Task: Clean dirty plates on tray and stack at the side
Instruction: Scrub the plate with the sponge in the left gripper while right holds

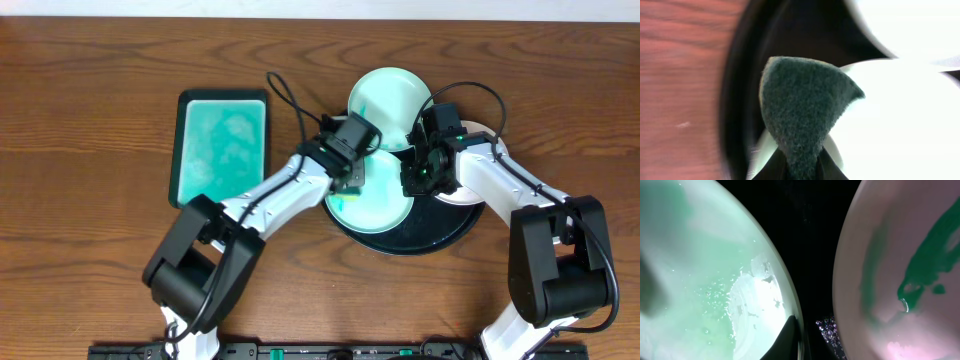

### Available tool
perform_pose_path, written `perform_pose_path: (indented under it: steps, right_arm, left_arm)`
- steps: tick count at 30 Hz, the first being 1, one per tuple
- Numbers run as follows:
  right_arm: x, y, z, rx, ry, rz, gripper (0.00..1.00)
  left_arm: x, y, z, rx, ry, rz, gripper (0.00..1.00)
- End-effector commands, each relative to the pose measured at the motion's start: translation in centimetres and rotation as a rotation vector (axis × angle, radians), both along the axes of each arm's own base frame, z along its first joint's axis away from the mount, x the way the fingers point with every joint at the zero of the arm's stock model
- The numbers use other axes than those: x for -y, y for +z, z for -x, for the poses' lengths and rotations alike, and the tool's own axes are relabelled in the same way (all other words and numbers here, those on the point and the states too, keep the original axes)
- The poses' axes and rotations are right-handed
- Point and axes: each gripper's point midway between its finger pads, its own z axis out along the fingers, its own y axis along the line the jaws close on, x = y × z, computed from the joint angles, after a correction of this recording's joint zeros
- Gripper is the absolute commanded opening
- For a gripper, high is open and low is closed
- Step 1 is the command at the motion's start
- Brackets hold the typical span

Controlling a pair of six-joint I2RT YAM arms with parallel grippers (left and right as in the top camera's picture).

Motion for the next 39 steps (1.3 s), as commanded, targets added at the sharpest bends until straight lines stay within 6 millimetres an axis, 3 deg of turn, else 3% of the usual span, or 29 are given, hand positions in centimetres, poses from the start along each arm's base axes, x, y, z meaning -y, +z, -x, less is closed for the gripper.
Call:
perform_pose_path:
  steps: [1, 8, 10, 14, 22, 27, 30, 34, 39]
  right_arm:
    - [0.2, -0.5, 0.4, -0.007, 0.01, 0.021, 0.03]
    - [0.2, -0.5, 0.4, -0.007, 0.01, 0.021, 0.03]
    - [0.2, -0.6, 0.5, -0.009, 0.01, 0.022, 0.03]
    - [0.2, -0.6, 0.6, -0.013, 0.01, 0.023, 0.03]
    - [0.2, -0.6, 0.6, -0.013, 0.011, 0.023, 0.04]
    - [0.2, -0.6, 0.6, -0.013, 0.011, 0.023, 0.04]
    - [0.2, -0.6, 0.6, -0.013, 0.011, 0.023, 0.04]
    - [0.2, -0.6, 0.6, -0.014, 0.011, 0.023, 0.05]
    - [0.2, -0.6, 0.6, -0.015, 0.011, 0.023, 0.05]
  left_arm:
    - [4.6, 1.6, 3.2, -0.148, -0.166, 0.27, 0.08]
    - [5.2, -1.0, 4.7, -0.214, -0.189, 0.245, 0.09]
    - [4.9, -1.8, 4.7, -0.228, -0.179, 0.23, 0.17]
    - [2.8, -2.9, 3.6, -0.2, -0.126, 0.139, 0.43]
    - [-0.9, -0.7, 1.9, -0.131, -0.097, 0.027, 0.5]
    - [-0.5, 2.6, 1.6, -0.05, -0.157, 0.046, 0.56]
    - [0.2, 3.4, 2.0, -0.036, -0.173, 0.058, 0.63]
    - [1.2, 2.4, 3.4, -0.063, -0.201, 0.049, 0.64]
    - [2.2, -0.2, 5.0, -0.115, -0.167, 0.007, 0.64]
